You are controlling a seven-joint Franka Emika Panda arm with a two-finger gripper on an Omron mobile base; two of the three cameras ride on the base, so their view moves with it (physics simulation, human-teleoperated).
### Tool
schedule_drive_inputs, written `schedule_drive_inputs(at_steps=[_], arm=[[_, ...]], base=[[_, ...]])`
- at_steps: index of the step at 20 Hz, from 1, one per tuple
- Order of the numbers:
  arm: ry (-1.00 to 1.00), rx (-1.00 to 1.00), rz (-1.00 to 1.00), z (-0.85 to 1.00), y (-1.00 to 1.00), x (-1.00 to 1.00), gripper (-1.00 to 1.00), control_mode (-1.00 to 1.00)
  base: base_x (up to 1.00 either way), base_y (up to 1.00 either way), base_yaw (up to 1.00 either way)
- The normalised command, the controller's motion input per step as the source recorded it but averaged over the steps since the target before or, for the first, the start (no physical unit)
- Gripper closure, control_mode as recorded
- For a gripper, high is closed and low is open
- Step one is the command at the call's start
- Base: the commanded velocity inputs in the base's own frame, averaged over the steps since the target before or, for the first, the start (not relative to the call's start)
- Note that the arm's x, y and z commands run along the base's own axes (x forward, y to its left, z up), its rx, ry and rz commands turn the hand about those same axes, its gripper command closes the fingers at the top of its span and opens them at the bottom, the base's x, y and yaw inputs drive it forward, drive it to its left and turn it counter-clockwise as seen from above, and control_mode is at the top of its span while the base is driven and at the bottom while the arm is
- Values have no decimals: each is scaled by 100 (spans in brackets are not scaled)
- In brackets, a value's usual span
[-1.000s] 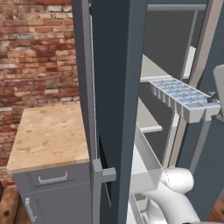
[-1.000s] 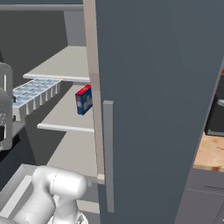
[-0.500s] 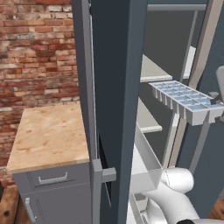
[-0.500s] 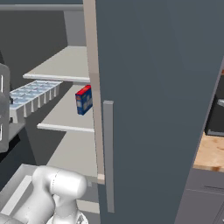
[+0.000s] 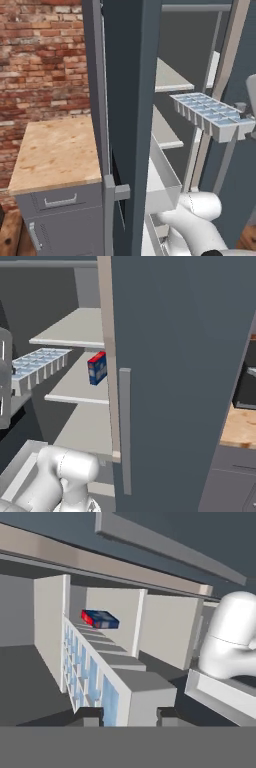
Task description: Open the freezer door, pick up the ice cube tray from the freezer, and place it on the dining counter.
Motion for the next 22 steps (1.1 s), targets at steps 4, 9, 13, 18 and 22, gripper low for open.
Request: schedule_drive_inputs(at_steps=[4, 9, 13, 18, 22], arm=[[0, 0, 0, 0, 0, 0, 100, 100], [0, 0, 0, 0, 0, 0, 100, 100], [0, 0, 0, 0, 0, 0, 100, 100], [0, 0, 0, 0, 0, 0, 100, 100], [0, 0, 0, 0, 0, 0, 100, 100]], base=[[-86, -35, -4], [-73, -35, -33], [-33, -39, -71], [-4, -11, -90], [0, 0, -97]])
